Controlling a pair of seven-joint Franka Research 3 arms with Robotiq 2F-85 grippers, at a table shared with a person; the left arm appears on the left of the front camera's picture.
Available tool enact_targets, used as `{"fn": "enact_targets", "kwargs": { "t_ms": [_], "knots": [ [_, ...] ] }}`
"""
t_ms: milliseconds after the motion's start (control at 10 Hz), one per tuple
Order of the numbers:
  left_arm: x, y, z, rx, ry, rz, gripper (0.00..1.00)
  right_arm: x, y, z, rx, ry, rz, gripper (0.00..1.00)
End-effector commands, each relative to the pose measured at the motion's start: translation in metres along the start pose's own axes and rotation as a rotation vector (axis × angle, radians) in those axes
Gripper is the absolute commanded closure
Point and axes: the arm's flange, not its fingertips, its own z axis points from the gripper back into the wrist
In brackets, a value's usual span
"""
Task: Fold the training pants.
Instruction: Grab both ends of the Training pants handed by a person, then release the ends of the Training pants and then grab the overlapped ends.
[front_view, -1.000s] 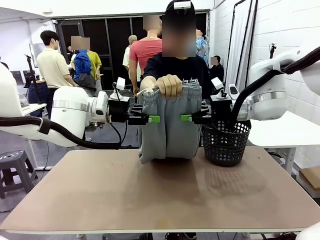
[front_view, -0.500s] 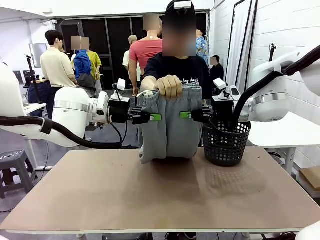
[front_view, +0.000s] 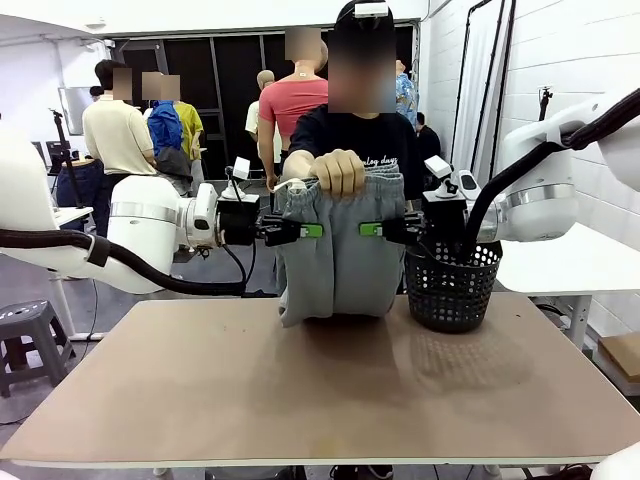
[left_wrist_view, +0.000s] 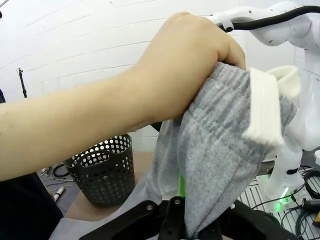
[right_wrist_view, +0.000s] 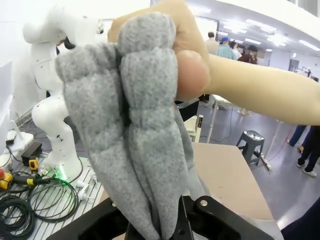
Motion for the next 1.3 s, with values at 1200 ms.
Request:
{"fn": "enact_targets", "kwargs": {
  "t_ms": [1200],
  "knots": [
    [0.001,-0.0012,-0.0015,0.005,0.008,0.009,1.0,-0.0041,0.0027,0.0028,-0.009,-0.024,-0.004,1.0]
  ]
}}
